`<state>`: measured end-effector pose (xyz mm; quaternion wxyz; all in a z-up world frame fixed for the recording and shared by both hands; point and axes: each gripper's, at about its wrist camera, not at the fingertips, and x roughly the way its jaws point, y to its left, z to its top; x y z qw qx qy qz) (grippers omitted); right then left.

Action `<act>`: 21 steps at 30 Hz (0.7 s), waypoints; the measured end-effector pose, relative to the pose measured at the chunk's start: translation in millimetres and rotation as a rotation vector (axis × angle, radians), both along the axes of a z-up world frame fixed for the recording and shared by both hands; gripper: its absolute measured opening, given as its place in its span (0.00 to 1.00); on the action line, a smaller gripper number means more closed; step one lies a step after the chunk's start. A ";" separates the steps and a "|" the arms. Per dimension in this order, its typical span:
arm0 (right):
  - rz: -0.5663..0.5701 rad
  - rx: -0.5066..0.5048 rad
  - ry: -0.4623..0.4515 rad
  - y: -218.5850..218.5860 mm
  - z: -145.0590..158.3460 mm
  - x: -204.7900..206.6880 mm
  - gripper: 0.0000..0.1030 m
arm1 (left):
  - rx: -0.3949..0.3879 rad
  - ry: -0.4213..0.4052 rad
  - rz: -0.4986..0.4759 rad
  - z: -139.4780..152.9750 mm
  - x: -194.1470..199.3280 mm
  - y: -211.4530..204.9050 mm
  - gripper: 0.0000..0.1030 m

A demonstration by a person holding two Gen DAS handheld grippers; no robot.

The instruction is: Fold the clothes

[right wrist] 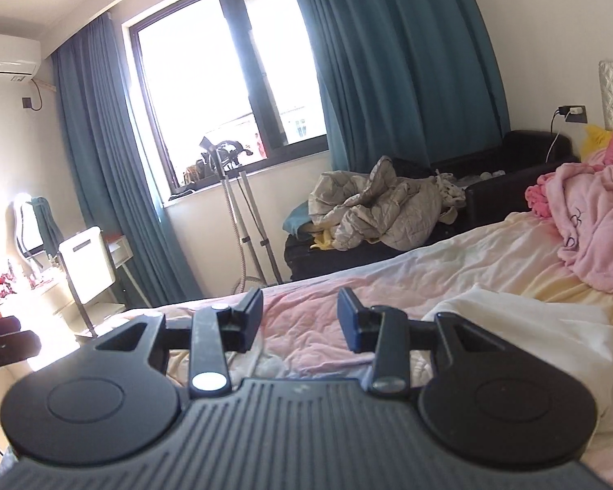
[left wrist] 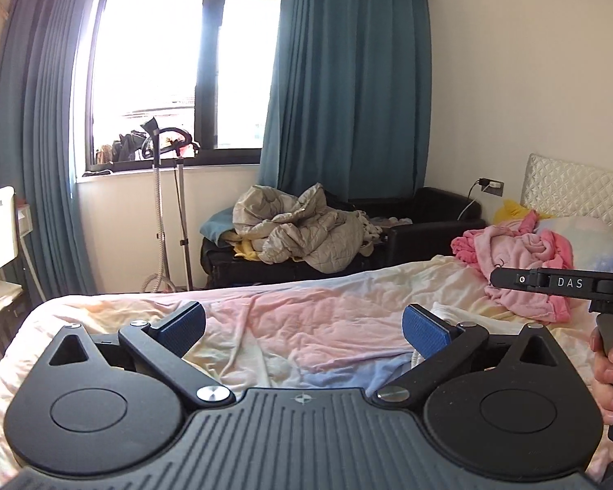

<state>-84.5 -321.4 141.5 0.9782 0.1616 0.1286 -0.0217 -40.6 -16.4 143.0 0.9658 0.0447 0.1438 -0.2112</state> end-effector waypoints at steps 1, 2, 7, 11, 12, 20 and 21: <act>0.002 -0.006 -0.003 14.5 -1.4 3.0 0.40 | 0.012 -0.009 0.035 0.8 -1.5 10.4 1.00; 0.003 -0.016 -0.006 28.7 -2.7 5.7 0.40 | 0.024 -0.017 0.070 1.7 -2.9 20.8 1.00; 0.018 -0.128 0.005 81.3 -10.8 11.6 0.40 | 0.026 -0.037 0.204 -6.4 -9.9 69.2 1.00; 0.047 -0.173 0.026 97.2 -26.0 19.4 0.40 | 0.008 -0.038 0.278 -22.3 -6.5 85.3 1.00; 0.049 -0.173 0.035 98.4 -29.5 21.5 0.40 | 0.004 -0.037 0.289 -26.3 -4.8 86.5 1.00; 0.066 -0.192 0.042 97.6 -64.8 32.3 0.47 | 0.004 -0.023 0.307 -71.8 21.0 62.9 1.00; 0.066 -0.194 0.037 96.6 -68.3 33.1 0.47 | 0.006 -0.020 0.304 -76.4 22.6 61.9 1.00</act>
